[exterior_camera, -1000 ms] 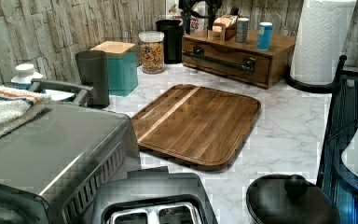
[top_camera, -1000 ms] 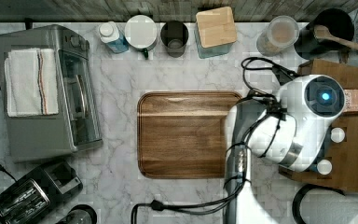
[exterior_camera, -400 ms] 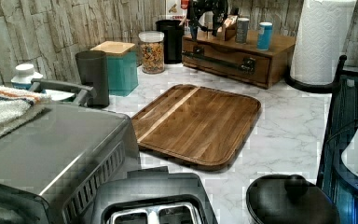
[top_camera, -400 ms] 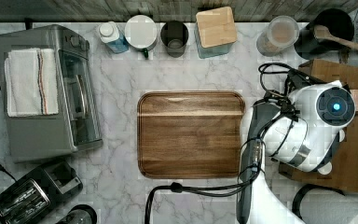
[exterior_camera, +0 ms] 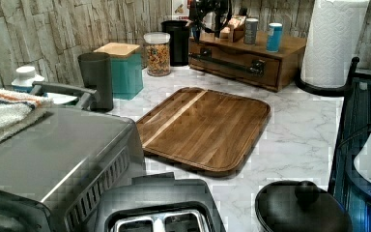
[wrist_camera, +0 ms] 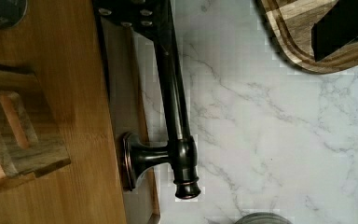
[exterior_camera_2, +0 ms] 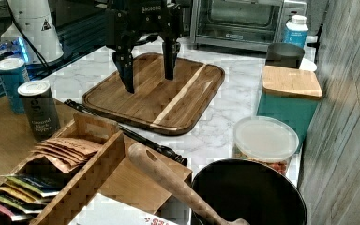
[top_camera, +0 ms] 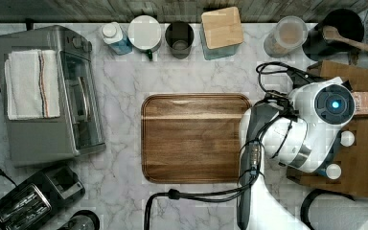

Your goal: Open the drawer.

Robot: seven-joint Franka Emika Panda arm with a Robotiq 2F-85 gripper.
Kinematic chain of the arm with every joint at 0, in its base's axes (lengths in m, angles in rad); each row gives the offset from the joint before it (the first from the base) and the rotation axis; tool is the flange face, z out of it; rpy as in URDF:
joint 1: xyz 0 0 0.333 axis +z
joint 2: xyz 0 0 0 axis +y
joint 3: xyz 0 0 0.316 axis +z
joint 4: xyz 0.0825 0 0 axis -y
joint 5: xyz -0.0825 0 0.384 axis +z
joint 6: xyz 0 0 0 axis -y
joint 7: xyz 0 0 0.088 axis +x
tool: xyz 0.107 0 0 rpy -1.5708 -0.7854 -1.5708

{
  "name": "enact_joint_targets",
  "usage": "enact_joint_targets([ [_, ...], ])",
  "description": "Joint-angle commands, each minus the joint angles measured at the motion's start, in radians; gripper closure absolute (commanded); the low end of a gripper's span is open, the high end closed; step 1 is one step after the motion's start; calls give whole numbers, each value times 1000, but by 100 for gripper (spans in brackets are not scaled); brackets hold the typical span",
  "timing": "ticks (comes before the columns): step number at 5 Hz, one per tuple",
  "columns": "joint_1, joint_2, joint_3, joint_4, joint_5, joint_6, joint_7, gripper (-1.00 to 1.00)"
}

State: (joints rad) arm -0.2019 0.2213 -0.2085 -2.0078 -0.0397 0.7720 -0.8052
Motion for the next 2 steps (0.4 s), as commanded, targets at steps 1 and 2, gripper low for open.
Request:
enact_joint_targets([
  [1, -1, 67, -45, 44, -188, 67, -28, -100],
  [2, -10, 64, -45, 16, -146, 88, -27, -100],
])
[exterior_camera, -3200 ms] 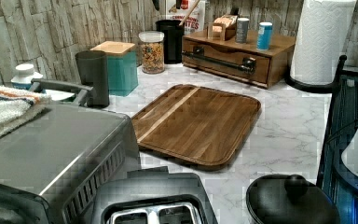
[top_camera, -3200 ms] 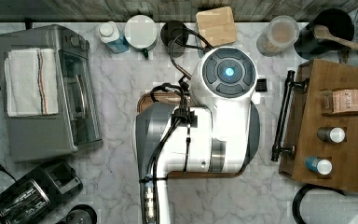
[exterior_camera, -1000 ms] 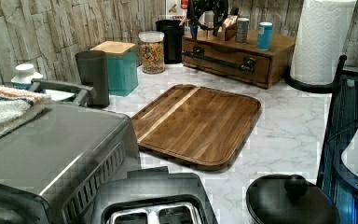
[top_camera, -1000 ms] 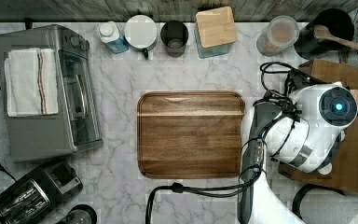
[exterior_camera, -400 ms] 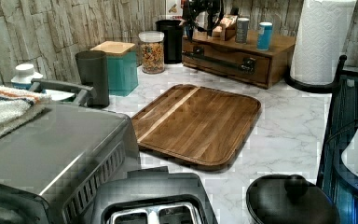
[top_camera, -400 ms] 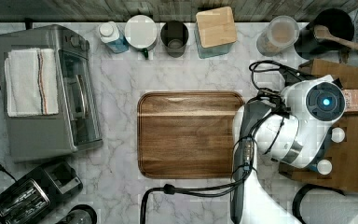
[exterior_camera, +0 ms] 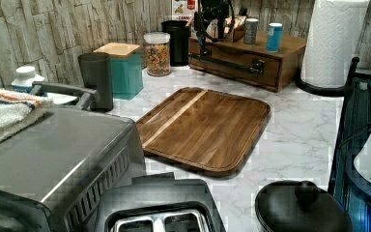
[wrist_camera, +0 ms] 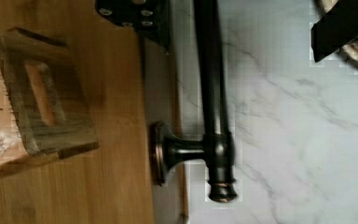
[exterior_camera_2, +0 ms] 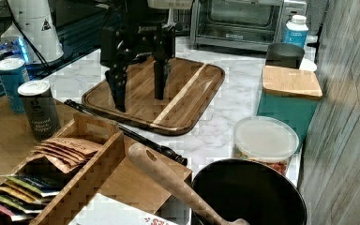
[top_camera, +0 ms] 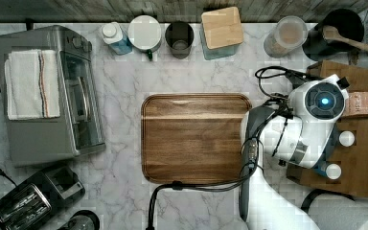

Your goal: Open the drawer.

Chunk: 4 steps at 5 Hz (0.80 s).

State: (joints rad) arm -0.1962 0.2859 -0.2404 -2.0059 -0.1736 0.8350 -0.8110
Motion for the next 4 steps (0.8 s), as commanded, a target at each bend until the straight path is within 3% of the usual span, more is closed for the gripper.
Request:
enact_joint_targets([
  [1, -19, -19, -6, -17, 42, 17, 0, -100],
  [2, 6, -45, -7, -45, 48, 9, 70, -100],
  [3, -6, -39, -4, -68, 45, 30, 38, -100],
  [4, -55, -20, 30, -107, 37, 116, -27, -100],
])
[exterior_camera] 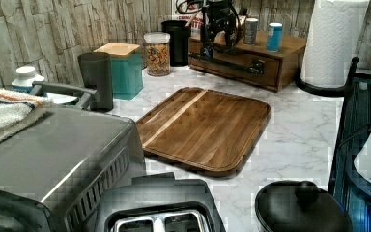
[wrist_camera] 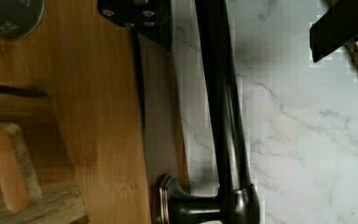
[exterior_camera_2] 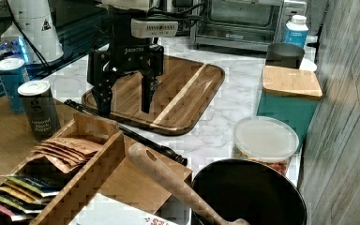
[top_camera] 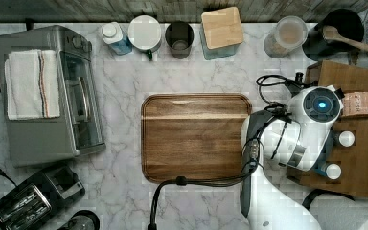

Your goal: Open the drawer.

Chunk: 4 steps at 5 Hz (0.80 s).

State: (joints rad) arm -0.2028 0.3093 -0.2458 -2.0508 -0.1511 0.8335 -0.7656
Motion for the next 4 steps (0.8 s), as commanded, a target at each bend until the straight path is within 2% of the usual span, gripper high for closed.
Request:
enact_joint_targets([
  [1, -59, -7, 38, -67, 62, 145, -128, -100],
  [4, -71, 42, 59, -103, 93, 221, -153, -100],
])
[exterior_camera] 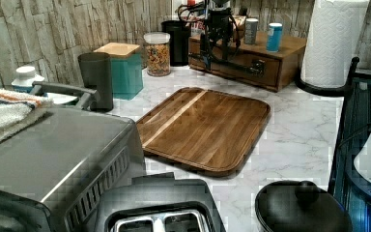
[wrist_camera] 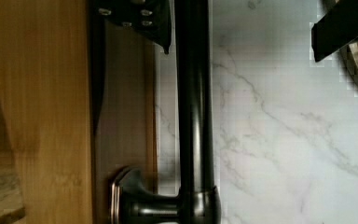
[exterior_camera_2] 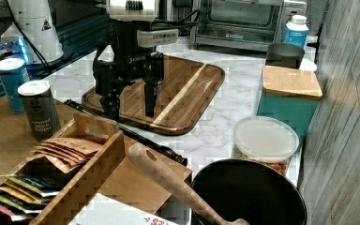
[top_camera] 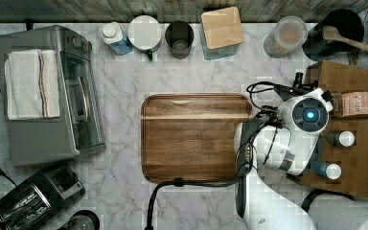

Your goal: Open the drawer.

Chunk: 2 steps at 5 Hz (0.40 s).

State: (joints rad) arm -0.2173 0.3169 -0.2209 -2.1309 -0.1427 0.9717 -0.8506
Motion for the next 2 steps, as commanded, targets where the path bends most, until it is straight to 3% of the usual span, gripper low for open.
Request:
enact_joint_targets([
  [1, -53, 53, 28, -21, 99, 104, -99, -100],
  [2, -52, 69, 35, -25, 138, 131, -129, -100],
])
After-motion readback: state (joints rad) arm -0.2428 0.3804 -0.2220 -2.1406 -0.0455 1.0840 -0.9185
